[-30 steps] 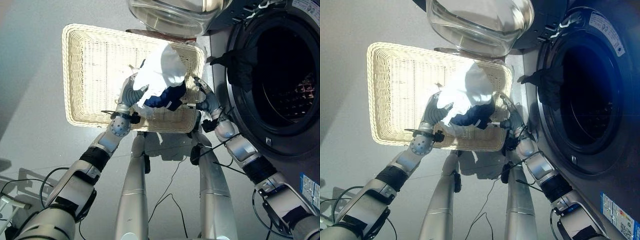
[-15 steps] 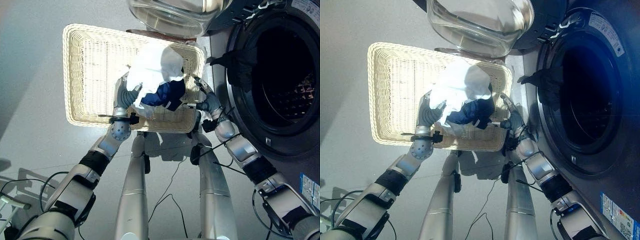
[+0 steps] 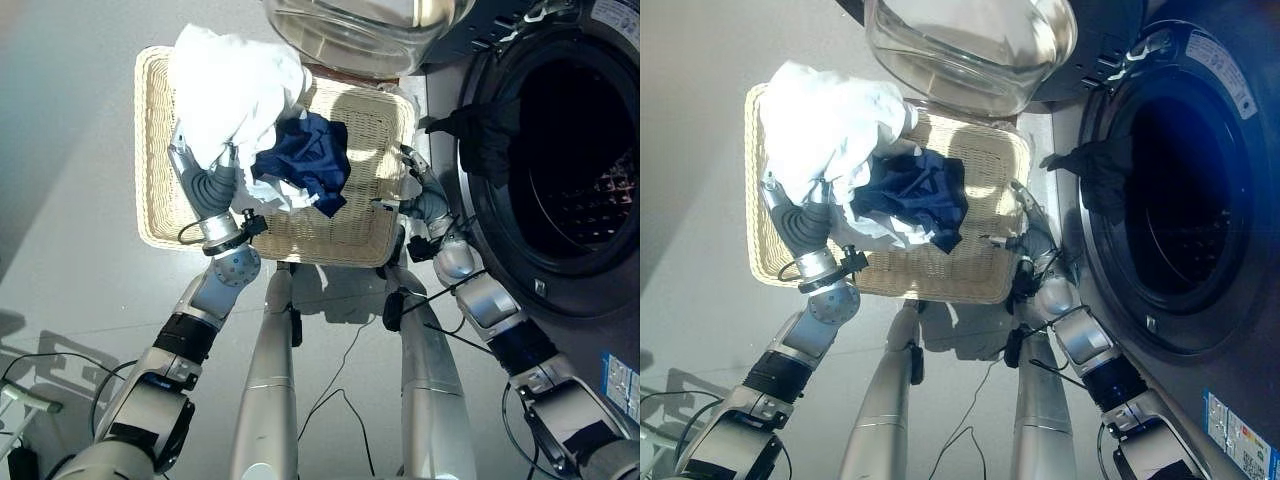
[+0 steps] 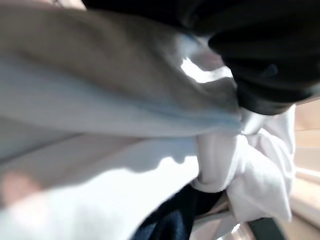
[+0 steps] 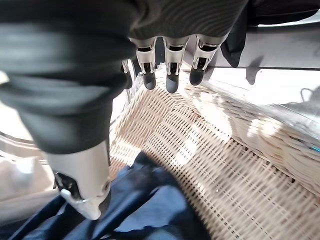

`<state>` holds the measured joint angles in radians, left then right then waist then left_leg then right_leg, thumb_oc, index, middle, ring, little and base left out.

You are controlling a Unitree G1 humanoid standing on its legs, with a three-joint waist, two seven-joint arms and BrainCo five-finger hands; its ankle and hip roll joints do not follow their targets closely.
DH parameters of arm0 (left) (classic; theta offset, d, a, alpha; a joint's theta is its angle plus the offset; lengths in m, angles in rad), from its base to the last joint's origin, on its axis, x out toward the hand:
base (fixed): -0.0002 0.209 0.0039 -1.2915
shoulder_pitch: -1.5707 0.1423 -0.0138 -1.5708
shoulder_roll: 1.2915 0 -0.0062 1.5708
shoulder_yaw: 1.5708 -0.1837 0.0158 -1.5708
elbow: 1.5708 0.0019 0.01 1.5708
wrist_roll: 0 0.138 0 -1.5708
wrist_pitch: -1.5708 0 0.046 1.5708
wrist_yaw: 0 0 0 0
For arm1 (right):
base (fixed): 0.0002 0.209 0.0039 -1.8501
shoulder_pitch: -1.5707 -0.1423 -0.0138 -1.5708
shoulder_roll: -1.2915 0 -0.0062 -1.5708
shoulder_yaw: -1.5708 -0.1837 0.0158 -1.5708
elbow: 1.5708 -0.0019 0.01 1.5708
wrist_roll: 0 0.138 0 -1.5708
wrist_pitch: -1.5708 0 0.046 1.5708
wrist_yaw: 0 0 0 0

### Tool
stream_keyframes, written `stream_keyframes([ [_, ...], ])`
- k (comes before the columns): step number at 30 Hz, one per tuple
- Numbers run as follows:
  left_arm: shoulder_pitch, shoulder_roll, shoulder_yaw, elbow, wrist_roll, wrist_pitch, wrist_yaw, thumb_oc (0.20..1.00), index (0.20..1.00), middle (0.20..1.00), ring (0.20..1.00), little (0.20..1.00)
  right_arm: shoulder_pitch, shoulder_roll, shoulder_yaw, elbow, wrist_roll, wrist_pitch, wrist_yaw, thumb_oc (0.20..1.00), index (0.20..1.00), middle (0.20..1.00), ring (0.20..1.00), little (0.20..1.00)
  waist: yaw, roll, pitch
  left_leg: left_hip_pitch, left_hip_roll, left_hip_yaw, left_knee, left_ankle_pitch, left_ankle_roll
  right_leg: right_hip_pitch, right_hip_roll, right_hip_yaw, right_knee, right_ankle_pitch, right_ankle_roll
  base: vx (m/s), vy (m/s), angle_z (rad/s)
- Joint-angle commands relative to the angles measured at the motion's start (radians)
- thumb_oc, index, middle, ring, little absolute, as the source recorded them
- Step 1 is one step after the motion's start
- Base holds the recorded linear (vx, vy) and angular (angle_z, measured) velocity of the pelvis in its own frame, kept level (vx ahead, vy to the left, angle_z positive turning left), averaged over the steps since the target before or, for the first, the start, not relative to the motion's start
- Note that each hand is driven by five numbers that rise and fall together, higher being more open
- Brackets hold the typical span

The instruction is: Put the clothes into the washing machine.

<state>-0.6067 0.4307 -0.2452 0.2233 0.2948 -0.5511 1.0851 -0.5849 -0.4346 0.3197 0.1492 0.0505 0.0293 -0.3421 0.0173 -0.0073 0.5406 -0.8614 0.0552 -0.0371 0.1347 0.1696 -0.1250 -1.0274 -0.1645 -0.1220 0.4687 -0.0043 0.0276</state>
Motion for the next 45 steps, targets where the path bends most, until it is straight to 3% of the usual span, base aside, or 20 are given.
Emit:
stream_keyframes([
  [1,-0.02,-0.023,0.071,-0.131,0.122,-0.088,0.086,0.2,0.2,0.2,0.2,0.2,0.041,0.01,-0.036,-0.119,-0.019,-0.032,-0.063,1.0,1.0,1.0,1.0,1.0,-0.005,0.046,-0.021,-0.023,-0.072,0.007,0.047,-0.024,0.1,0.063,0.068,-0.003,-0.17,0.154,0.058,0.0,0.0,0.0],
  [8,0.002,-0.022,0.081,-0.221,0.113,-0.071,0.028,0.2,0.2,0.2,0.2,0.2,0.05,0.025,-0.062,-0.141,-0.016,-0.03,-0.079,1.0,1.0,1.0,1.0,1.0,0.002,0.049,-0.021,-0.018,-0.072,0.004,0.046,-0.025,0.103,0.071,0.066,-0.005,-0.17,0.154,0.059,0.0,0.0,0.0],
  [14,0.009,-0.005,0.071,-0.218,0.04,0.002,-0.085,0.2,0.2,0.2,0.2,0.2,0.049,0.019,-0.066,-0.133,-0.005,-0.042,-0.079,1.0,1.0,1.0,1.0,1.0,0.004,0.049,-0.021,-0.016,-0.073,0.005,0.049,-0.024,0.102,0.075,0.063,-0.011,-0.171,0.157,0.061,0.0,0.0,0.0],
  [16,0.014,0.008,0.067,-0.206,0.018,0.033,-0.109,0.366,0.366,0.366,0.366,0.366,0.057,0.016,-0.068,-0.129,-0.003,-0.052,-0.079,1.0,1.0,1.0,1.0,1.0,0.004,0.049,-0.021,-0.016,-0.071,0.006,0.048,-0.023,0.101,0.077,0.061,-0.012,-0.174,0.158,0.062,0.0,0.0,0.0],
  [17,0.014,0.013,0.06,-0.192,0.003,0.066,-0.138,0.592,0.592,0.592,0.592,0.592,0.058,0.015,-0.068,-0.126,-0.002,-0.056,-0.079,1.0,1.0,1.0,1.0,1.0,0.003,0.049,-0.021,-0.015,-0.071,0.006,0.049,-0.023,0.101,0.078,0.062,-0.011,-0.175,0.159,0.063,0.0,0.0,0.0],
  [18,0.014,0.016,0.058,-0.184,0.002,0.076,-0.144,0.959,0.959,0.959,0.959,0.959,0.058,0.014,-0.068,-0.125,-0.001,-0.057,-0.078,1.0,1.0,1.0,1.0,1.0,0.002,0.049,-0.021,-0.015,-0.071,0.007,0.048,-0.023,0.101,0.078,0.063,-0.011,-0.175,0.158,0.063,0.0,0.0,0.0],
  [19,0.012,0.026,0.05,-0.166,-0.025,0.104,-0.171,1.0,1.0,1.0,1.0,1.0,0.059,0.009,-0.068,-0.122,0.003,-0.061,-0.079,1.0,1.0,1.0,1.0,1.0,0.001,0.048,-0.021,-0.016,-0.07,0.008,0.049,-0.022,0.101,0.077,0.062,-0.012,-0.175,0.159,0.063,0.0,0.0,0.0],
  [26,-0.002,0.07,0.017,-0.066,-0.036,0.172,-0.203,1.0,1.0,1.0,1.0,1.0,0.064,-0.012,-0.066,-0.107,0.015,-0.081,-0.07,1.0,1.0,1.0,1.0,1.0,-0.011,0.048,-0.021,-0.019,-0.063,0.021,0.052,-0.018,0.098,0.073,0.066,-0.004,-0.179,0.164,0.065,0.0,0.01,0.0],
  [27,-0.006,0.075,0.012,-0.055,-0.034,0.172,-0.209,0.881,0.881,0.881,0.881,0.881,0.063,-0.015,-0.065,-0.104,0.02,-0.082,-0.07,1.0,1.0,1.0,1.0,1.0,-0.012,0.048,-0.021,-0.021,-0.063,0.021,0.055,-0.019,0.1,0.071,0.067,-0.002,-0.175,0.163,0.064,0.0,0.0,0.0],
  [29,-0.011,0.083,0.01,-0.046,-0.037,0.163,-0.217,0.2,0.2,0.2,0.2,0.2,0.063,-0.018,-0.065,-0.098,0.026,-0.087,-0.062,1.0,1.0,1.0,1.0,1.0,-0.015,0.047,-0.021,-0.024,-0.062,0.022,0.059,-0.02,0.1,0.068,0.069,0.0,-0.173,0.162,0.063,0.0,0.0,0.0],
  [34,-0.007,0.085,-0.002,-0.043,-0.018,0.16,-0.22,0.2,0.2,0.2,0.2,0.2,0.06,-0.012,-0.038,-0.086,0.015,-0.077,-0.022,1.0,1.0,1.0,1.0,1.0,-0.023,0.045,-0.021,-0.024,-0.054,0.032,0.052,-0.013,0.095,0.068,0.078,0.004,-0.179,0.163,0.059,0.0,0.015,0.0],
  [45,-0.014,0.068,-0.007,-0.055,-0.021,0.127,-0.201,0.2,0.2,0.2,0.2,0.2,0.066,-0.012,-0.036,-0.078,0.044,-0.091,-0.031,1.0,1.0,1.0,1.0,1.0,-0.021,0.049,-0.021,-0.023,-0.062,0.032,0.048,-0.014,0.095,0.074,0.072,0.005,-0.189,0.165,0.061,0.0,0.003,0.0],
])
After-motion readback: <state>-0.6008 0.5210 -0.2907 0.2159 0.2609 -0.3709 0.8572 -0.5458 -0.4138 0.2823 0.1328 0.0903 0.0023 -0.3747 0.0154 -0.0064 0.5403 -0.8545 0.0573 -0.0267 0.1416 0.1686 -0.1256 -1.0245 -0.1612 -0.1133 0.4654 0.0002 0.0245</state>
